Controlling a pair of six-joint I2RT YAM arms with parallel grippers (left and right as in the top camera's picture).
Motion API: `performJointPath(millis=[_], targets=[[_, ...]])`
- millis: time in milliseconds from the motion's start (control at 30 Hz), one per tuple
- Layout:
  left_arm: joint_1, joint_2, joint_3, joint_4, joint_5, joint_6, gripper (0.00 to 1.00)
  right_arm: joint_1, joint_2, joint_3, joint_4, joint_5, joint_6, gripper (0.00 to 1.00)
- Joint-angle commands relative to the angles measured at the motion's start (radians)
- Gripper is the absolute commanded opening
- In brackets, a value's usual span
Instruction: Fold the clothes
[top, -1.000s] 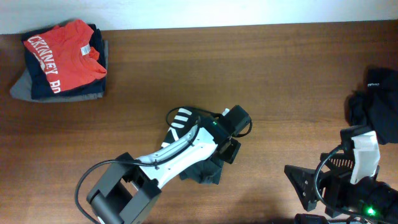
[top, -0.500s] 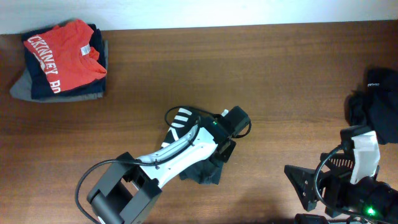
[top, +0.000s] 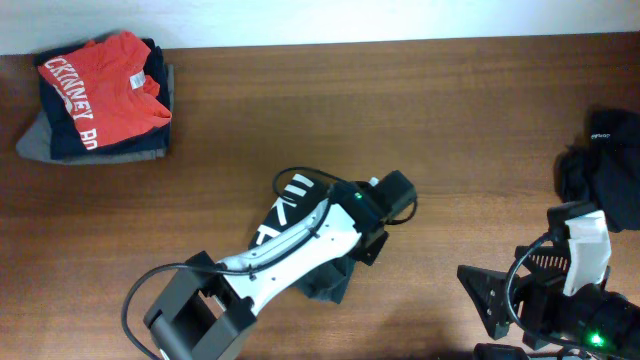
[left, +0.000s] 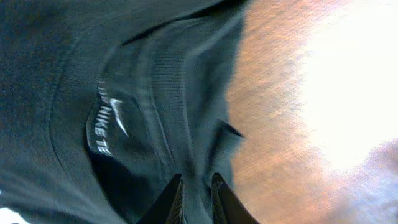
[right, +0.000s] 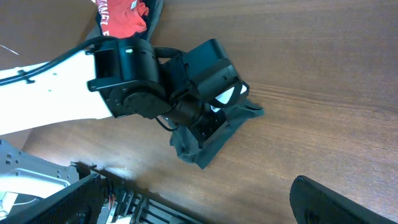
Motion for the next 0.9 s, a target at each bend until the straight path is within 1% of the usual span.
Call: performJointPath(millis=[0,67,167,233,333,433,467,533,600,667,733,767,867], targets=[[-0.024,0.004,0.055,-0.045,0.004,0.001,0.18,0.006,0.002,0.01,-0.006,0.008,-0.002,0.99],[-0.035,0.004,0.07,-0.075,0.019,0.001,0.18,0.006,0.002,0.01,-0.006,0.008,-0.002,0.99],[-0.048,0.004,0.073,-0.093,0.084,0.001,0.17,0.006,0.002,0.01,-0.006,0.008,-0.002,0.99],[-0.052,0.004,0.074,-0.097,0.075,0.001,0.17,0.006,0.002,0.011,-0.006,0.008,-0.002,0.99],[-0.051,0.004,0.074,-0.088,-0.011,0.0,0.18,0.006,0.002,0.01,-0.006,0.008,-0.002,0.99],[-0.04,0.004,0.074,-0.049,-0.122,0.001,0.29,0.006,0.002,0.01,-0.006,0.008,-0.002,0.99],[-0.034,0.005,0.074,-0.027,-0.151,0.002,0.3,0.006,0.002,0.011,-0.006,0.008,-0.002,0.99],[-0.02,0.009,0.074,0.018,-0.163,0.026,0.33,0.006,0.002,0.01,-0.006,0.008,-0.002,0.99],[-0.005,0.016,0.074,0.058,-0.161,0.032,0.33,0.006,0.002,0.01,-0.006,0.008,-0.002,0.99],[0.008,0.032,0.074,0.084,-0.161,0.031,0.32,0.006,0.002,0.011,-0.006,0.008,-0.002,0.99],[0.024,0.053,0.074,0.099,-0.159,0.031,0.26,0.006,0.002,0.01,-0.006,0.008,-0.002,0.99],[0.03,0.065,0.074,0.1,-0.155,0.031,0.22,0.006,0.002,0.01,-0.006,0.008,-0.002,0.99],[0.045,0.105,0.074,0.091,-0.103,0.032,0.11,0.006,0.002,0.01,-0.006,0.008,-0.002,0.99]])
